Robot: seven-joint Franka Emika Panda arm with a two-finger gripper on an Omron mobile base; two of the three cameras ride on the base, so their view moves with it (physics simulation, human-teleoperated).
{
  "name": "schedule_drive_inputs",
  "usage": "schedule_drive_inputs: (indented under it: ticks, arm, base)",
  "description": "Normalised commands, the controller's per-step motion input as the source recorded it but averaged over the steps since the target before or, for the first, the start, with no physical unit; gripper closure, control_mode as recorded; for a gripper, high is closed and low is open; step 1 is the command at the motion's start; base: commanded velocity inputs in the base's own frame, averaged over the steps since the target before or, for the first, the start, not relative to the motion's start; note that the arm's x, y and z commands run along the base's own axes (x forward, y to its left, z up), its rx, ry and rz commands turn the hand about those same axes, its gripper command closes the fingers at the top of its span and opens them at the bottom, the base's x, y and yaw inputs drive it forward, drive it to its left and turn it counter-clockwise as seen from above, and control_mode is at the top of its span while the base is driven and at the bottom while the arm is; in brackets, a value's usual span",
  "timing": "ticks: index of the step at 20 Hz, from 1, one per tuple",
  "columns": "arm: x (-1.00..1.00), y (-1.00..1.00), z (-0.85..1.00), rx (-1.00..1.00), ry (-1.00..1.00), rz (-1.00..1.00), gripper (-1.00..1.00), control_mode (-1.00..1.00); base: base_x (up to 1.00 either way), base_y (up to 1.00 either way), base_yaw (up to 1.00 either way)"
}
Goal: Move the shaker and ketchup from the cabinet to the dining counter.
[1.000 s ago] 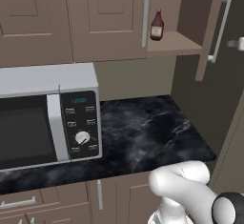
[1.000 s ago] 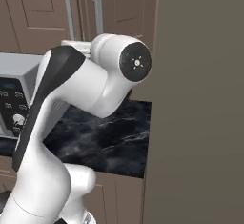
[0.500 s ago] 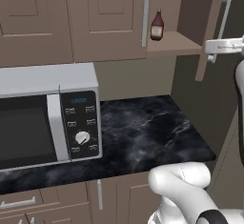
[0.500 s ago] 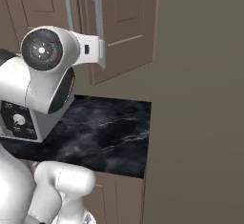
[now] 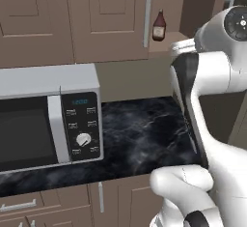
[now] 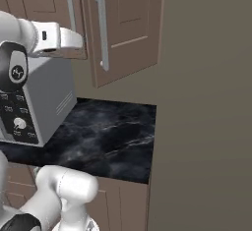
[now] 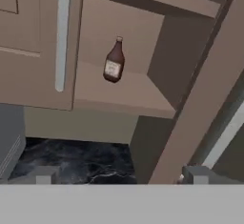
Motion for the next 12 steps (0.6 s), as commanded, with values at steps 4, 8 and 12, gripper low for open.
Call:
schedule_drive_inputs:
  ticks: [4,8,12]
  arm:
    - [0.84,0.2,-0.02,-0.24,0.09,-0.26,-1.0,-1.0]
    - [0.93,0.01,-0.11,-0.23,0.07,-0.19,-1.0,-1.0]
    - [0.86,-0.07,-0.14,-0.23,0.08,-0.15,-1.0,-1.0]
  base:
    - [0.0,0.0,0.0]
    - [0.0,0.0,0.0]
    - [0.0,0.0,0.0]
